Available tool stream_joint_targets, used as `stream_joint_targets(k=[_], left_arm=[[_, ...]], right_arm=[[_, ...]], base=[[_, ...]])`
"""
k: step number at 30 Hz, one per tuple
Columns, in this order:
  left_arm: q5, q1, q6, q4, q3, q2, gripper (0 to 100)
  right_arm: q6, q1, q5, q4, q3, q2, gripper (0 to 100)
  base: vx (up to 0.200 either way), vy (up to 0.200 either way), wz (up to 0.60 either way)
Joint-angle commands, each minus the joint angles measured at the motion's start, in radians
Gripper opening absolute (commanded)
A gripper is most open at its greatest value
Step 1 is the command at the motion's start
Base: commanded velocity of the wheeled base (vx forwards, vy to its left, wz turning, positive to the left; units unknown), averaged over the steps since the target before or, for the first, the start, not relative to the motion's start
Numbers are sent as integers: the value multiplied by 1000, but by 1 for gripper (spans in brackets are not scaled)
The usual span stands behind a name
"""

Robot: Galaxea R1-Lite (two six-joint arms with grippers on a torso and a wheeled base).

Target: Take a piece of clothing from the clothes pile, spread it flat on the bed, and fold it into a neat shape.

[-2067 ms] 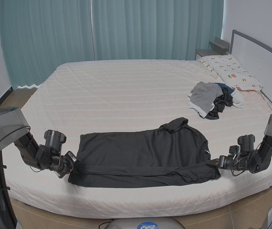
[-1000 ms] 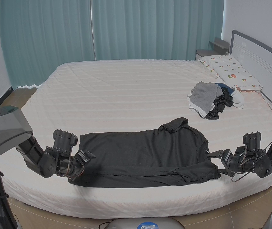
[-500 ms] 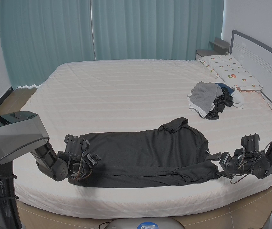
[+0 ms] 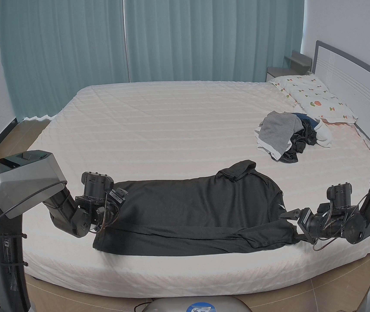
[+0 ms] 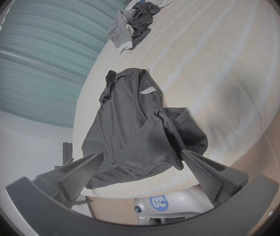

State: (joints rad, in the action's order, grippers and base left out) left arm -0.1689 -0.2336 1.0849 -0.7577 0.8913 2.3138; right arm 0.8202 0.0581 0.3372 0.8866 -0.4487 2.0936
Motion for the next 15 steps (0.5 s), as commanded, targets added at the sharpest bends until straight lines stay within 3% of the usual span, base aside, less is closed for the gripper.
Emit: stream_joint_targets(k=[1, 8, 9, 15], left_arm=[[-3, 30, 13, -25, -9, 16, 100], [-3, 56, 18, -29, -20, 7, 100], [0, 94, 64, -31, -12, -28, 100], [63, 123, 104, -29, -54, -85, 100]], right_arm=[[0, 2, -1, 0, 2, 0, 100], [0, 2, -1, 2, 4, -7, 100], [0, 2, -1, 2, 4, -10, 100], [2, 8, -1, 2, 4, -18, 100]], base=[[0, 0, 0], [0, 0, 0], [0, 0, 0], [0, 0, 0]])
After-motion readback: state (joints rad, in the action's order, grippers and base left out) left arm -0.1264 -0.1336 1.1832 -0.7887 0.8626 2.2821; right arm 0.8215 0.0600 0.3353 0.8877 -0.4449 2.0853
